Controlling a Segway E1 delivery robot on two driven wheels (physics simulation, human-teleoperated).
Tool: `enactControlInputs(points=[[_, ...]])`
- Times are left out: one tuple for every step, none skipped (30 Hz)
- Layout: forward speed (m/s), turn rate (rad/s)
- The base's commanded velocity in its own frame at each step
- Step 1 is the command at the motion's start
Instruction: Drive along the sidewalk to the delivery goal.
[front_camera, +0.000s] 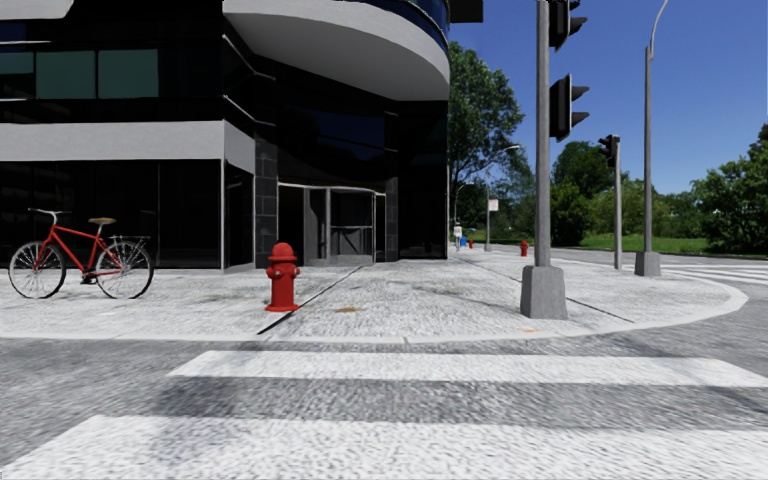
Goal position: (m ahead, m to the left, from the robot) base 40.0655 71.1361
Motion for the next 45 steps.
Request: enactControlInputs(points=[[2.00, 0.00], [2.00, 0.00], [2.00, 0.00], [2.00, 0.00], [2.00, 0.00], [2.00, 0.00], [2.00, 0.00], [2.00, 0.00], [2.00, 0.00], [2.00, 0.00], [2.00, 0.00], [2.00, 0.00], [2.00, 0.00], [2.00, 0.00], [2.00, 0.00], [2.00, 0.00], [2.00, 0.00], [2.00, 0.00], [2.00, 0.00], [2.00, 0.00], [2.00, 0.00], [2.00, 0.00], [2.00, 0.00], [2.00, 0.00], [2.00, 0.00], [2.00, 0.00], [2.00, 0.00], [1.90, 0.00], [1.66, 0.00], [1.66, 0.00], [1.53, 0.00], [1.42, 0.00], [1.38, 0.00], [1.37, 0.00], [1.37, 0.00], [1.36, 0.00], [1.36, 0.00], [1.36, 0.00], [1.36, 0.00], [1.36, 0.00], [1.36, 0.00], [1.36, 0.00], [1.36, 0.00], [1.36, 0.00], [1.36, 0.00]])
